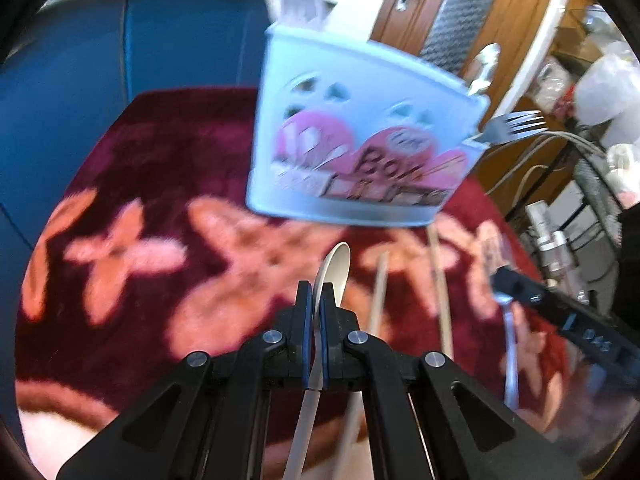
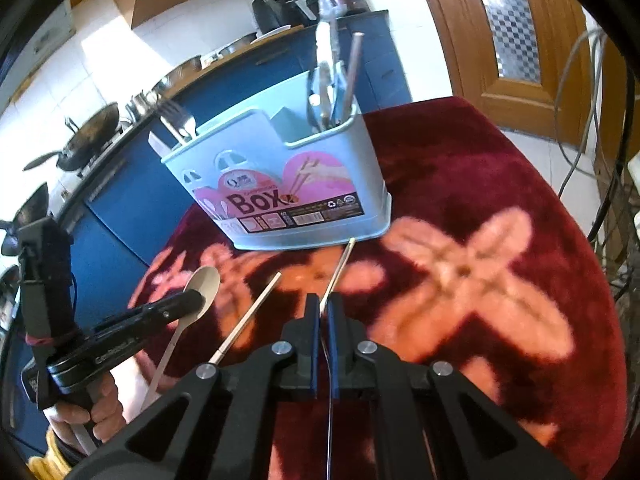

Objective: Organize utensils
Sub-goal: 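Close the left tool on the white spoon and lift it while the right tool lifts the fork, then carry the spoon and fork above the blue Box holder and lower them in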

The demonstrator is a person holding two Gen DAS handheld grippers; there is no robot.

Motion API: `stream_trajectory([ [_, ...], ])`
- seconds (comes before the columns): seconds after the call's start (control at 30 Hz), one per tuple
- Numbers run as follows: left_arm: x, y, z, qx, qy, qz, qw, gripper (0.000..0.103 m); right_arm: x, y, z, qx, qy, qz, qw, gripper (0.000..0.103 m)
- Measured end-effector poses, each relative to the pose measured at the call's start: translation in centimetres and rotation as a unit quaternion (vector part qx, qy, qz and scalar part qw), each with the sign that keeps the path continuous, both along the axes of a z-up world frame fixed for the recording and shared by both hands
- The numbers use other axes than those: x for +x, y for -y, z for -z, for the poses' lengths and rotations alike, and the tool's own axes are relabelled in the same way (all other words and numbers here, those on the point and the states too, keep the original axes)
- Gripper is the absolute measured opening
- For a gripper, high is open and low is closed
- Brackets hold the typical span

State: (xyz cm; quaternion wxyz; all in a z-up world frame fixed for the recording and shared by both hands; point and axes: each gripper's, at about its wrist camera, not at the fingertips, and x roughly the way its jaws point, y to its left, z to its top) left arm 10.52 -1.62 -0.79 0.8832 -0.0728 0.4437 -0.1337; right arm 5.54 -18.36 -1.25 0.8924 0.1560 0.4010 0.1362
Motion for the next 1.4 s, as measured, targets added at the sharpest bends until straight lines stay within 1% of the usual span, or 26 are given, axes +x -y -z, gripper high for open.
stream_trajectory([
  [0.07,0.2,-0.5,0.8,0.007,-0.021,-0.004,0.9997,0.002,0.1,0.0,0.2,0.004,-0.005,-0.001,1.0,0.005],
  [0.17,0.6,-1.0,1.6,-0.002,-0.051,0.003,0.9987,0.002,0.1,-0.1,0.4,0.006,-0.006,-0.003,1.0,0.005],
  [0.27,1.0,-0.9,1.7,0.009,-0.063,0.015,0.9979,0.003,0.0,-0.2,0.3,0.008,-0.006,-0.005,1.0,0.005],
  [0.33,1.4,-0.5,1.7,0.023,-0.071,0.028,0.9968,0.003,-0.1,-0.2,0.2,0.009,-0.005,-0.008,1.0,0.005],
  [0.47,1.7,0.0,1.5,0.041,-0.08,0.04,0.9952,0.003,-0.3,-0.3,-0.1,0.007,0.0,-0.017,1.0,0.005],
  [0.53,1.6,0.0,1.2,0.039,-0.075,0.044,0.9954,0.002,-0.5,-0.5,-0.4,0.005,0.005,-0.021,1.0,0.005],
  [0.6,1.5,0.1,0.6,0.029,-0.068,0.046,0.9962,0.002,-0.7,-0.7,-0.9,0.002,0.012,-0.024,1.0,0.005],
  [0.73,1.0,-0.1,-1.2,-0.002,-0.042,0.043,0.9982,0.002,-1.1,-0.6,-2.1,0.006,0.036,-0.021,0.999,0.004],
  [0.83,0.4,-0.3,-3.1,-0.017,-0.004,0.037,0.9992,0.002,-1.5,-0.6,-3.3,0.012,0.059,-0.016,0.998,0.004],
  [0.93,0.0,-0.5,-5.3,-0.032,0.039,0.03,0.9983,0.002,-1.9,-0.6,-4.8,0.013,0.089,-0.01,0.996,0.004],
  [1.07,0.1,-0.8,-8.2,-0.052,0.095,0.016,0.9941,0.002,-1.9,-0.8,-7.1,0.02,0.13,-0.007,0.991,0.003],
  [1.17,1.0,-0.6,-10.3,-0.06,0.126,0.01,0.9902,0.002,-1.4,-0.9,-8.7,0.016,0.151,-0.003,0.988,0.003],
  [1.4,3.8,-0.1,-14.1,-0.079,0.182,-0.001,0.9801,0.002,0.6,-0.9,-12.2,0.007,0.183,0.004,0.983,0.003],
])
